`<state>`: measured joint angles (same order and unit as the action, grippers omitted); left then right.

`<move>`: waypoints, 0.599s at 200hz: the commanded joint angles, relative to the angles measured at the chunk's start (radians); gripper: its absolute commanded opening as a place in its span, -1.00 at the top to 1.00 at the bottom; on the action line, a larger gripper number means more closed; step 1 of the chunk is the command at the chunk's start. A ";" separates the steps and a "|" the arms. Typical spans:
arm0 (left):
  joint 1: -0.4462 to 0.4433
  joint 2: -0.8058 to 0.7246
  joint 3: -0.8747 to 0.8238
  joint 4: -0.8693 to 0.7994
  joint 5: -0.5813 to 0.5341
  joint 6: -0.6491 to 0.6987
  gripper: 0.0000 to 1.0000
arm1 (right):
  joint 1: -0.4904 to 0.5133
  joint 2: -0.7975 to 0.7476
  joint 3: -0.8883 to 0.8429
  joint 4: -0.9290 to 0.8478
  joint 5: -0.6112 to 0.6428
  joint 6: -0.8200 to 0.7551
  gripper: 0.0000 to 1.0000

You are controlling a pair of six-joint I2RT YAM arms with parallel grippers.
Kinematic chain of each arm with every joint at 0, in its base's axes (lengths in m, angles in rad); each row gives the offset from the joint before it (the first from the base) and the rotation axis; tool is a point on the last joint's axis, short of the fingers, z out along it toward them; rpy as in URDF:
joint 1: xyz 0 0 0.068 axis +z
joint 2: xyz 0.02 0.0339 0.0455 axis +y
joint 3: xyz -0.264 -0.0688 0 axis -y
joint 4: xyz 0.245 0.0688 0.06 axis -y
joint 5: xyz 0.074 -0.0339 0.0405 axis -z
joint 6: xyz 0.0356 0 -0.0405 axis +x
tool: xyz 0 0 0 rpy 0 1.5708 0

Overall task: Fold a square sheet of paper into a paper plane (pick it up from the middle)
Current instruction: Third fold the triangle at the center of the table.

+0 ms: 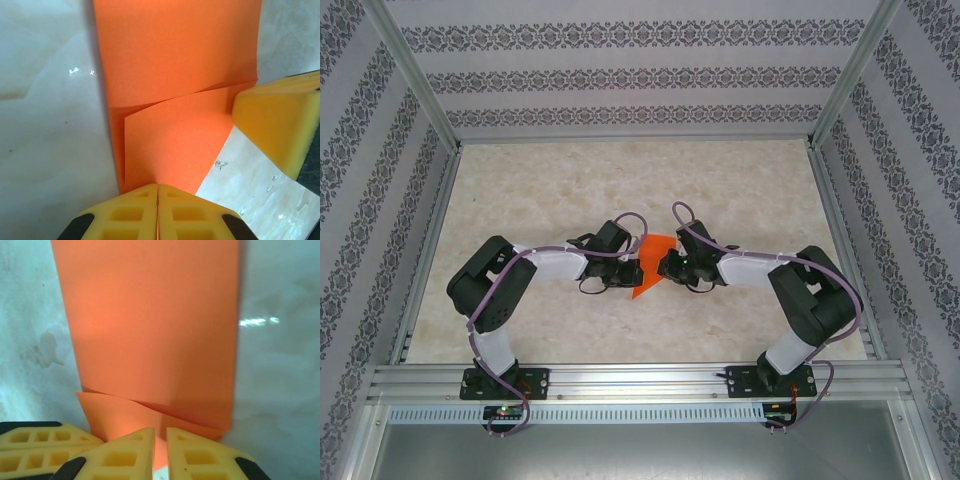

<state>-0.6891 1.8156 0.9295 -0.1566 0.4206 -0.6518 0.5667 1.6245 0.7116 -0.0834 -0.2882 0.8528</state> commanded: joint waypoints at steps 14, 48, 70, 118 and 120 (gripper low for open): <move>0.008 0.004 -0.023 -0.036 -0.032 0.019 0.83 | -0.009 -0.106 -0.010 -0.079 0.070 -0.032 0.67; 0.008 0.016 -0.027 -0.042 -0.048 0.021 0.85 | -0.012 -0.203 -0.065 -0.035 0.057 -0.019 0.64; 0.008 0.003 -0.056 -0.023 -0.050 0.011 0.86 | -0.013 -0.222 -0.073 -0.029 0.051 -0.024 0.67; 0.008 0.011 -0.041 -0.044 -0.066 0.025 0.92 | -0.004 -0.127 -0.052 0.109 -0.018 0.018 0.78; 0.008 0.013 -0.040 -0.046 -0.065 0.025 0.92 | -0.001 -0.121 -0.049 0.112 -0.020 0.017 0.78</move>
<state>-0.6891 1.8099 0.9123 -0.1345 0.4179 -0.6518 0.5667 1.4483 0.6388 -0.0635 -0.2745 0.8520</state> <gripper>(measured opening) 0.063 0.112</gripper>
